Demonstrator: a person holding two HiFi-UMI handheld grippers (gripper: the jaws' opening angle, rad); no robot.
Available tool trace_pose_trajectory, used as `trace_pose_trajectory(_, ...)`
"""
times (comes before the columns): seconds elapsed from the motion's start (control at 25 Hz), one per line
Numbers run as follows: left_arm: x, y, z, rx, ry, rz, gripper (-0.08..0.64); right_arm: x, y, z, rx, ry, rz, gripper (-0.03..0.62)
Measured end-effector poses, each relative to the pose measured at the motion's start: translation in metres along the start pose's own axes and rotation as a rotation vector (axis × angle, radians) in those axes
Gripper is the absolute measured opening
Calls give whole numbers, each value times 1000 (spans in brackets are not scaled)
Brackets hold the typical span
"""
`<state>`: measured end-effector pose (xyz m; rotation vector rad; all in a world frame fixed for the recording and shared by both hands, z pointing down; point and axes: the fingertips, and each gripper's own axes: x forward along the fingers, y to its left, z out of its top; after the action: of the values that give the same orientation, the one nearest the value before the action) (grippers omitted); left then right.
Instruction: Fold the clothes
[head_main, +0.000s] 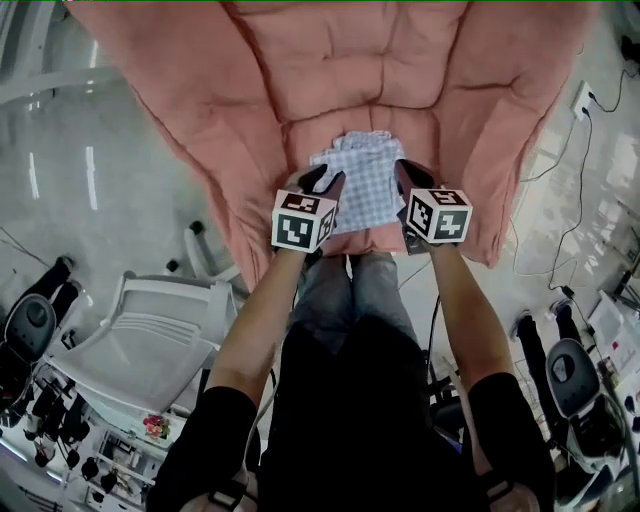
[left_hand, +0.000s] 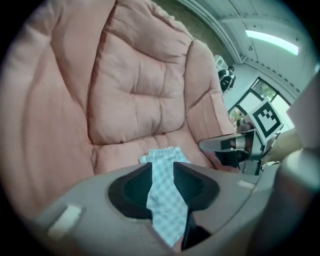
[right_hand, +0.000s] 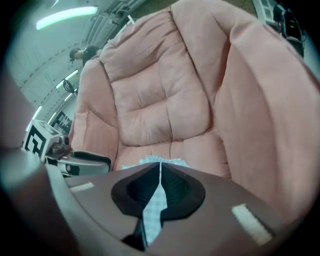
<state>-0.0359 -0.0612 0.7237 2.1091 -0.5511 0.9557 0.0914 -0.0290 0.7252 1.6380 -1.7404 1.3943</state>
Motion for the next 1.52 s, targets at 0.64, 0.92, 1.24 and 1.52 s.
trace_pose_trajectory(0.64,-228,-130,122,302,-381,13,9,-273,101,99,-34,-578,122,4)
trace_pose_trajectory(0.92,-309,-175,136,319,-526,127,9,-355,119,120,-157,-651,184,4)
trace_pose_trajectory(1.24,-364,-216,157,283,-693,215,8,-431,123,151,-267,-741,242,3)
trace_pose_trajectory(1.52,-390,-252,168,353,-760,236,8,-470,117,160,-273,-786,266,3)
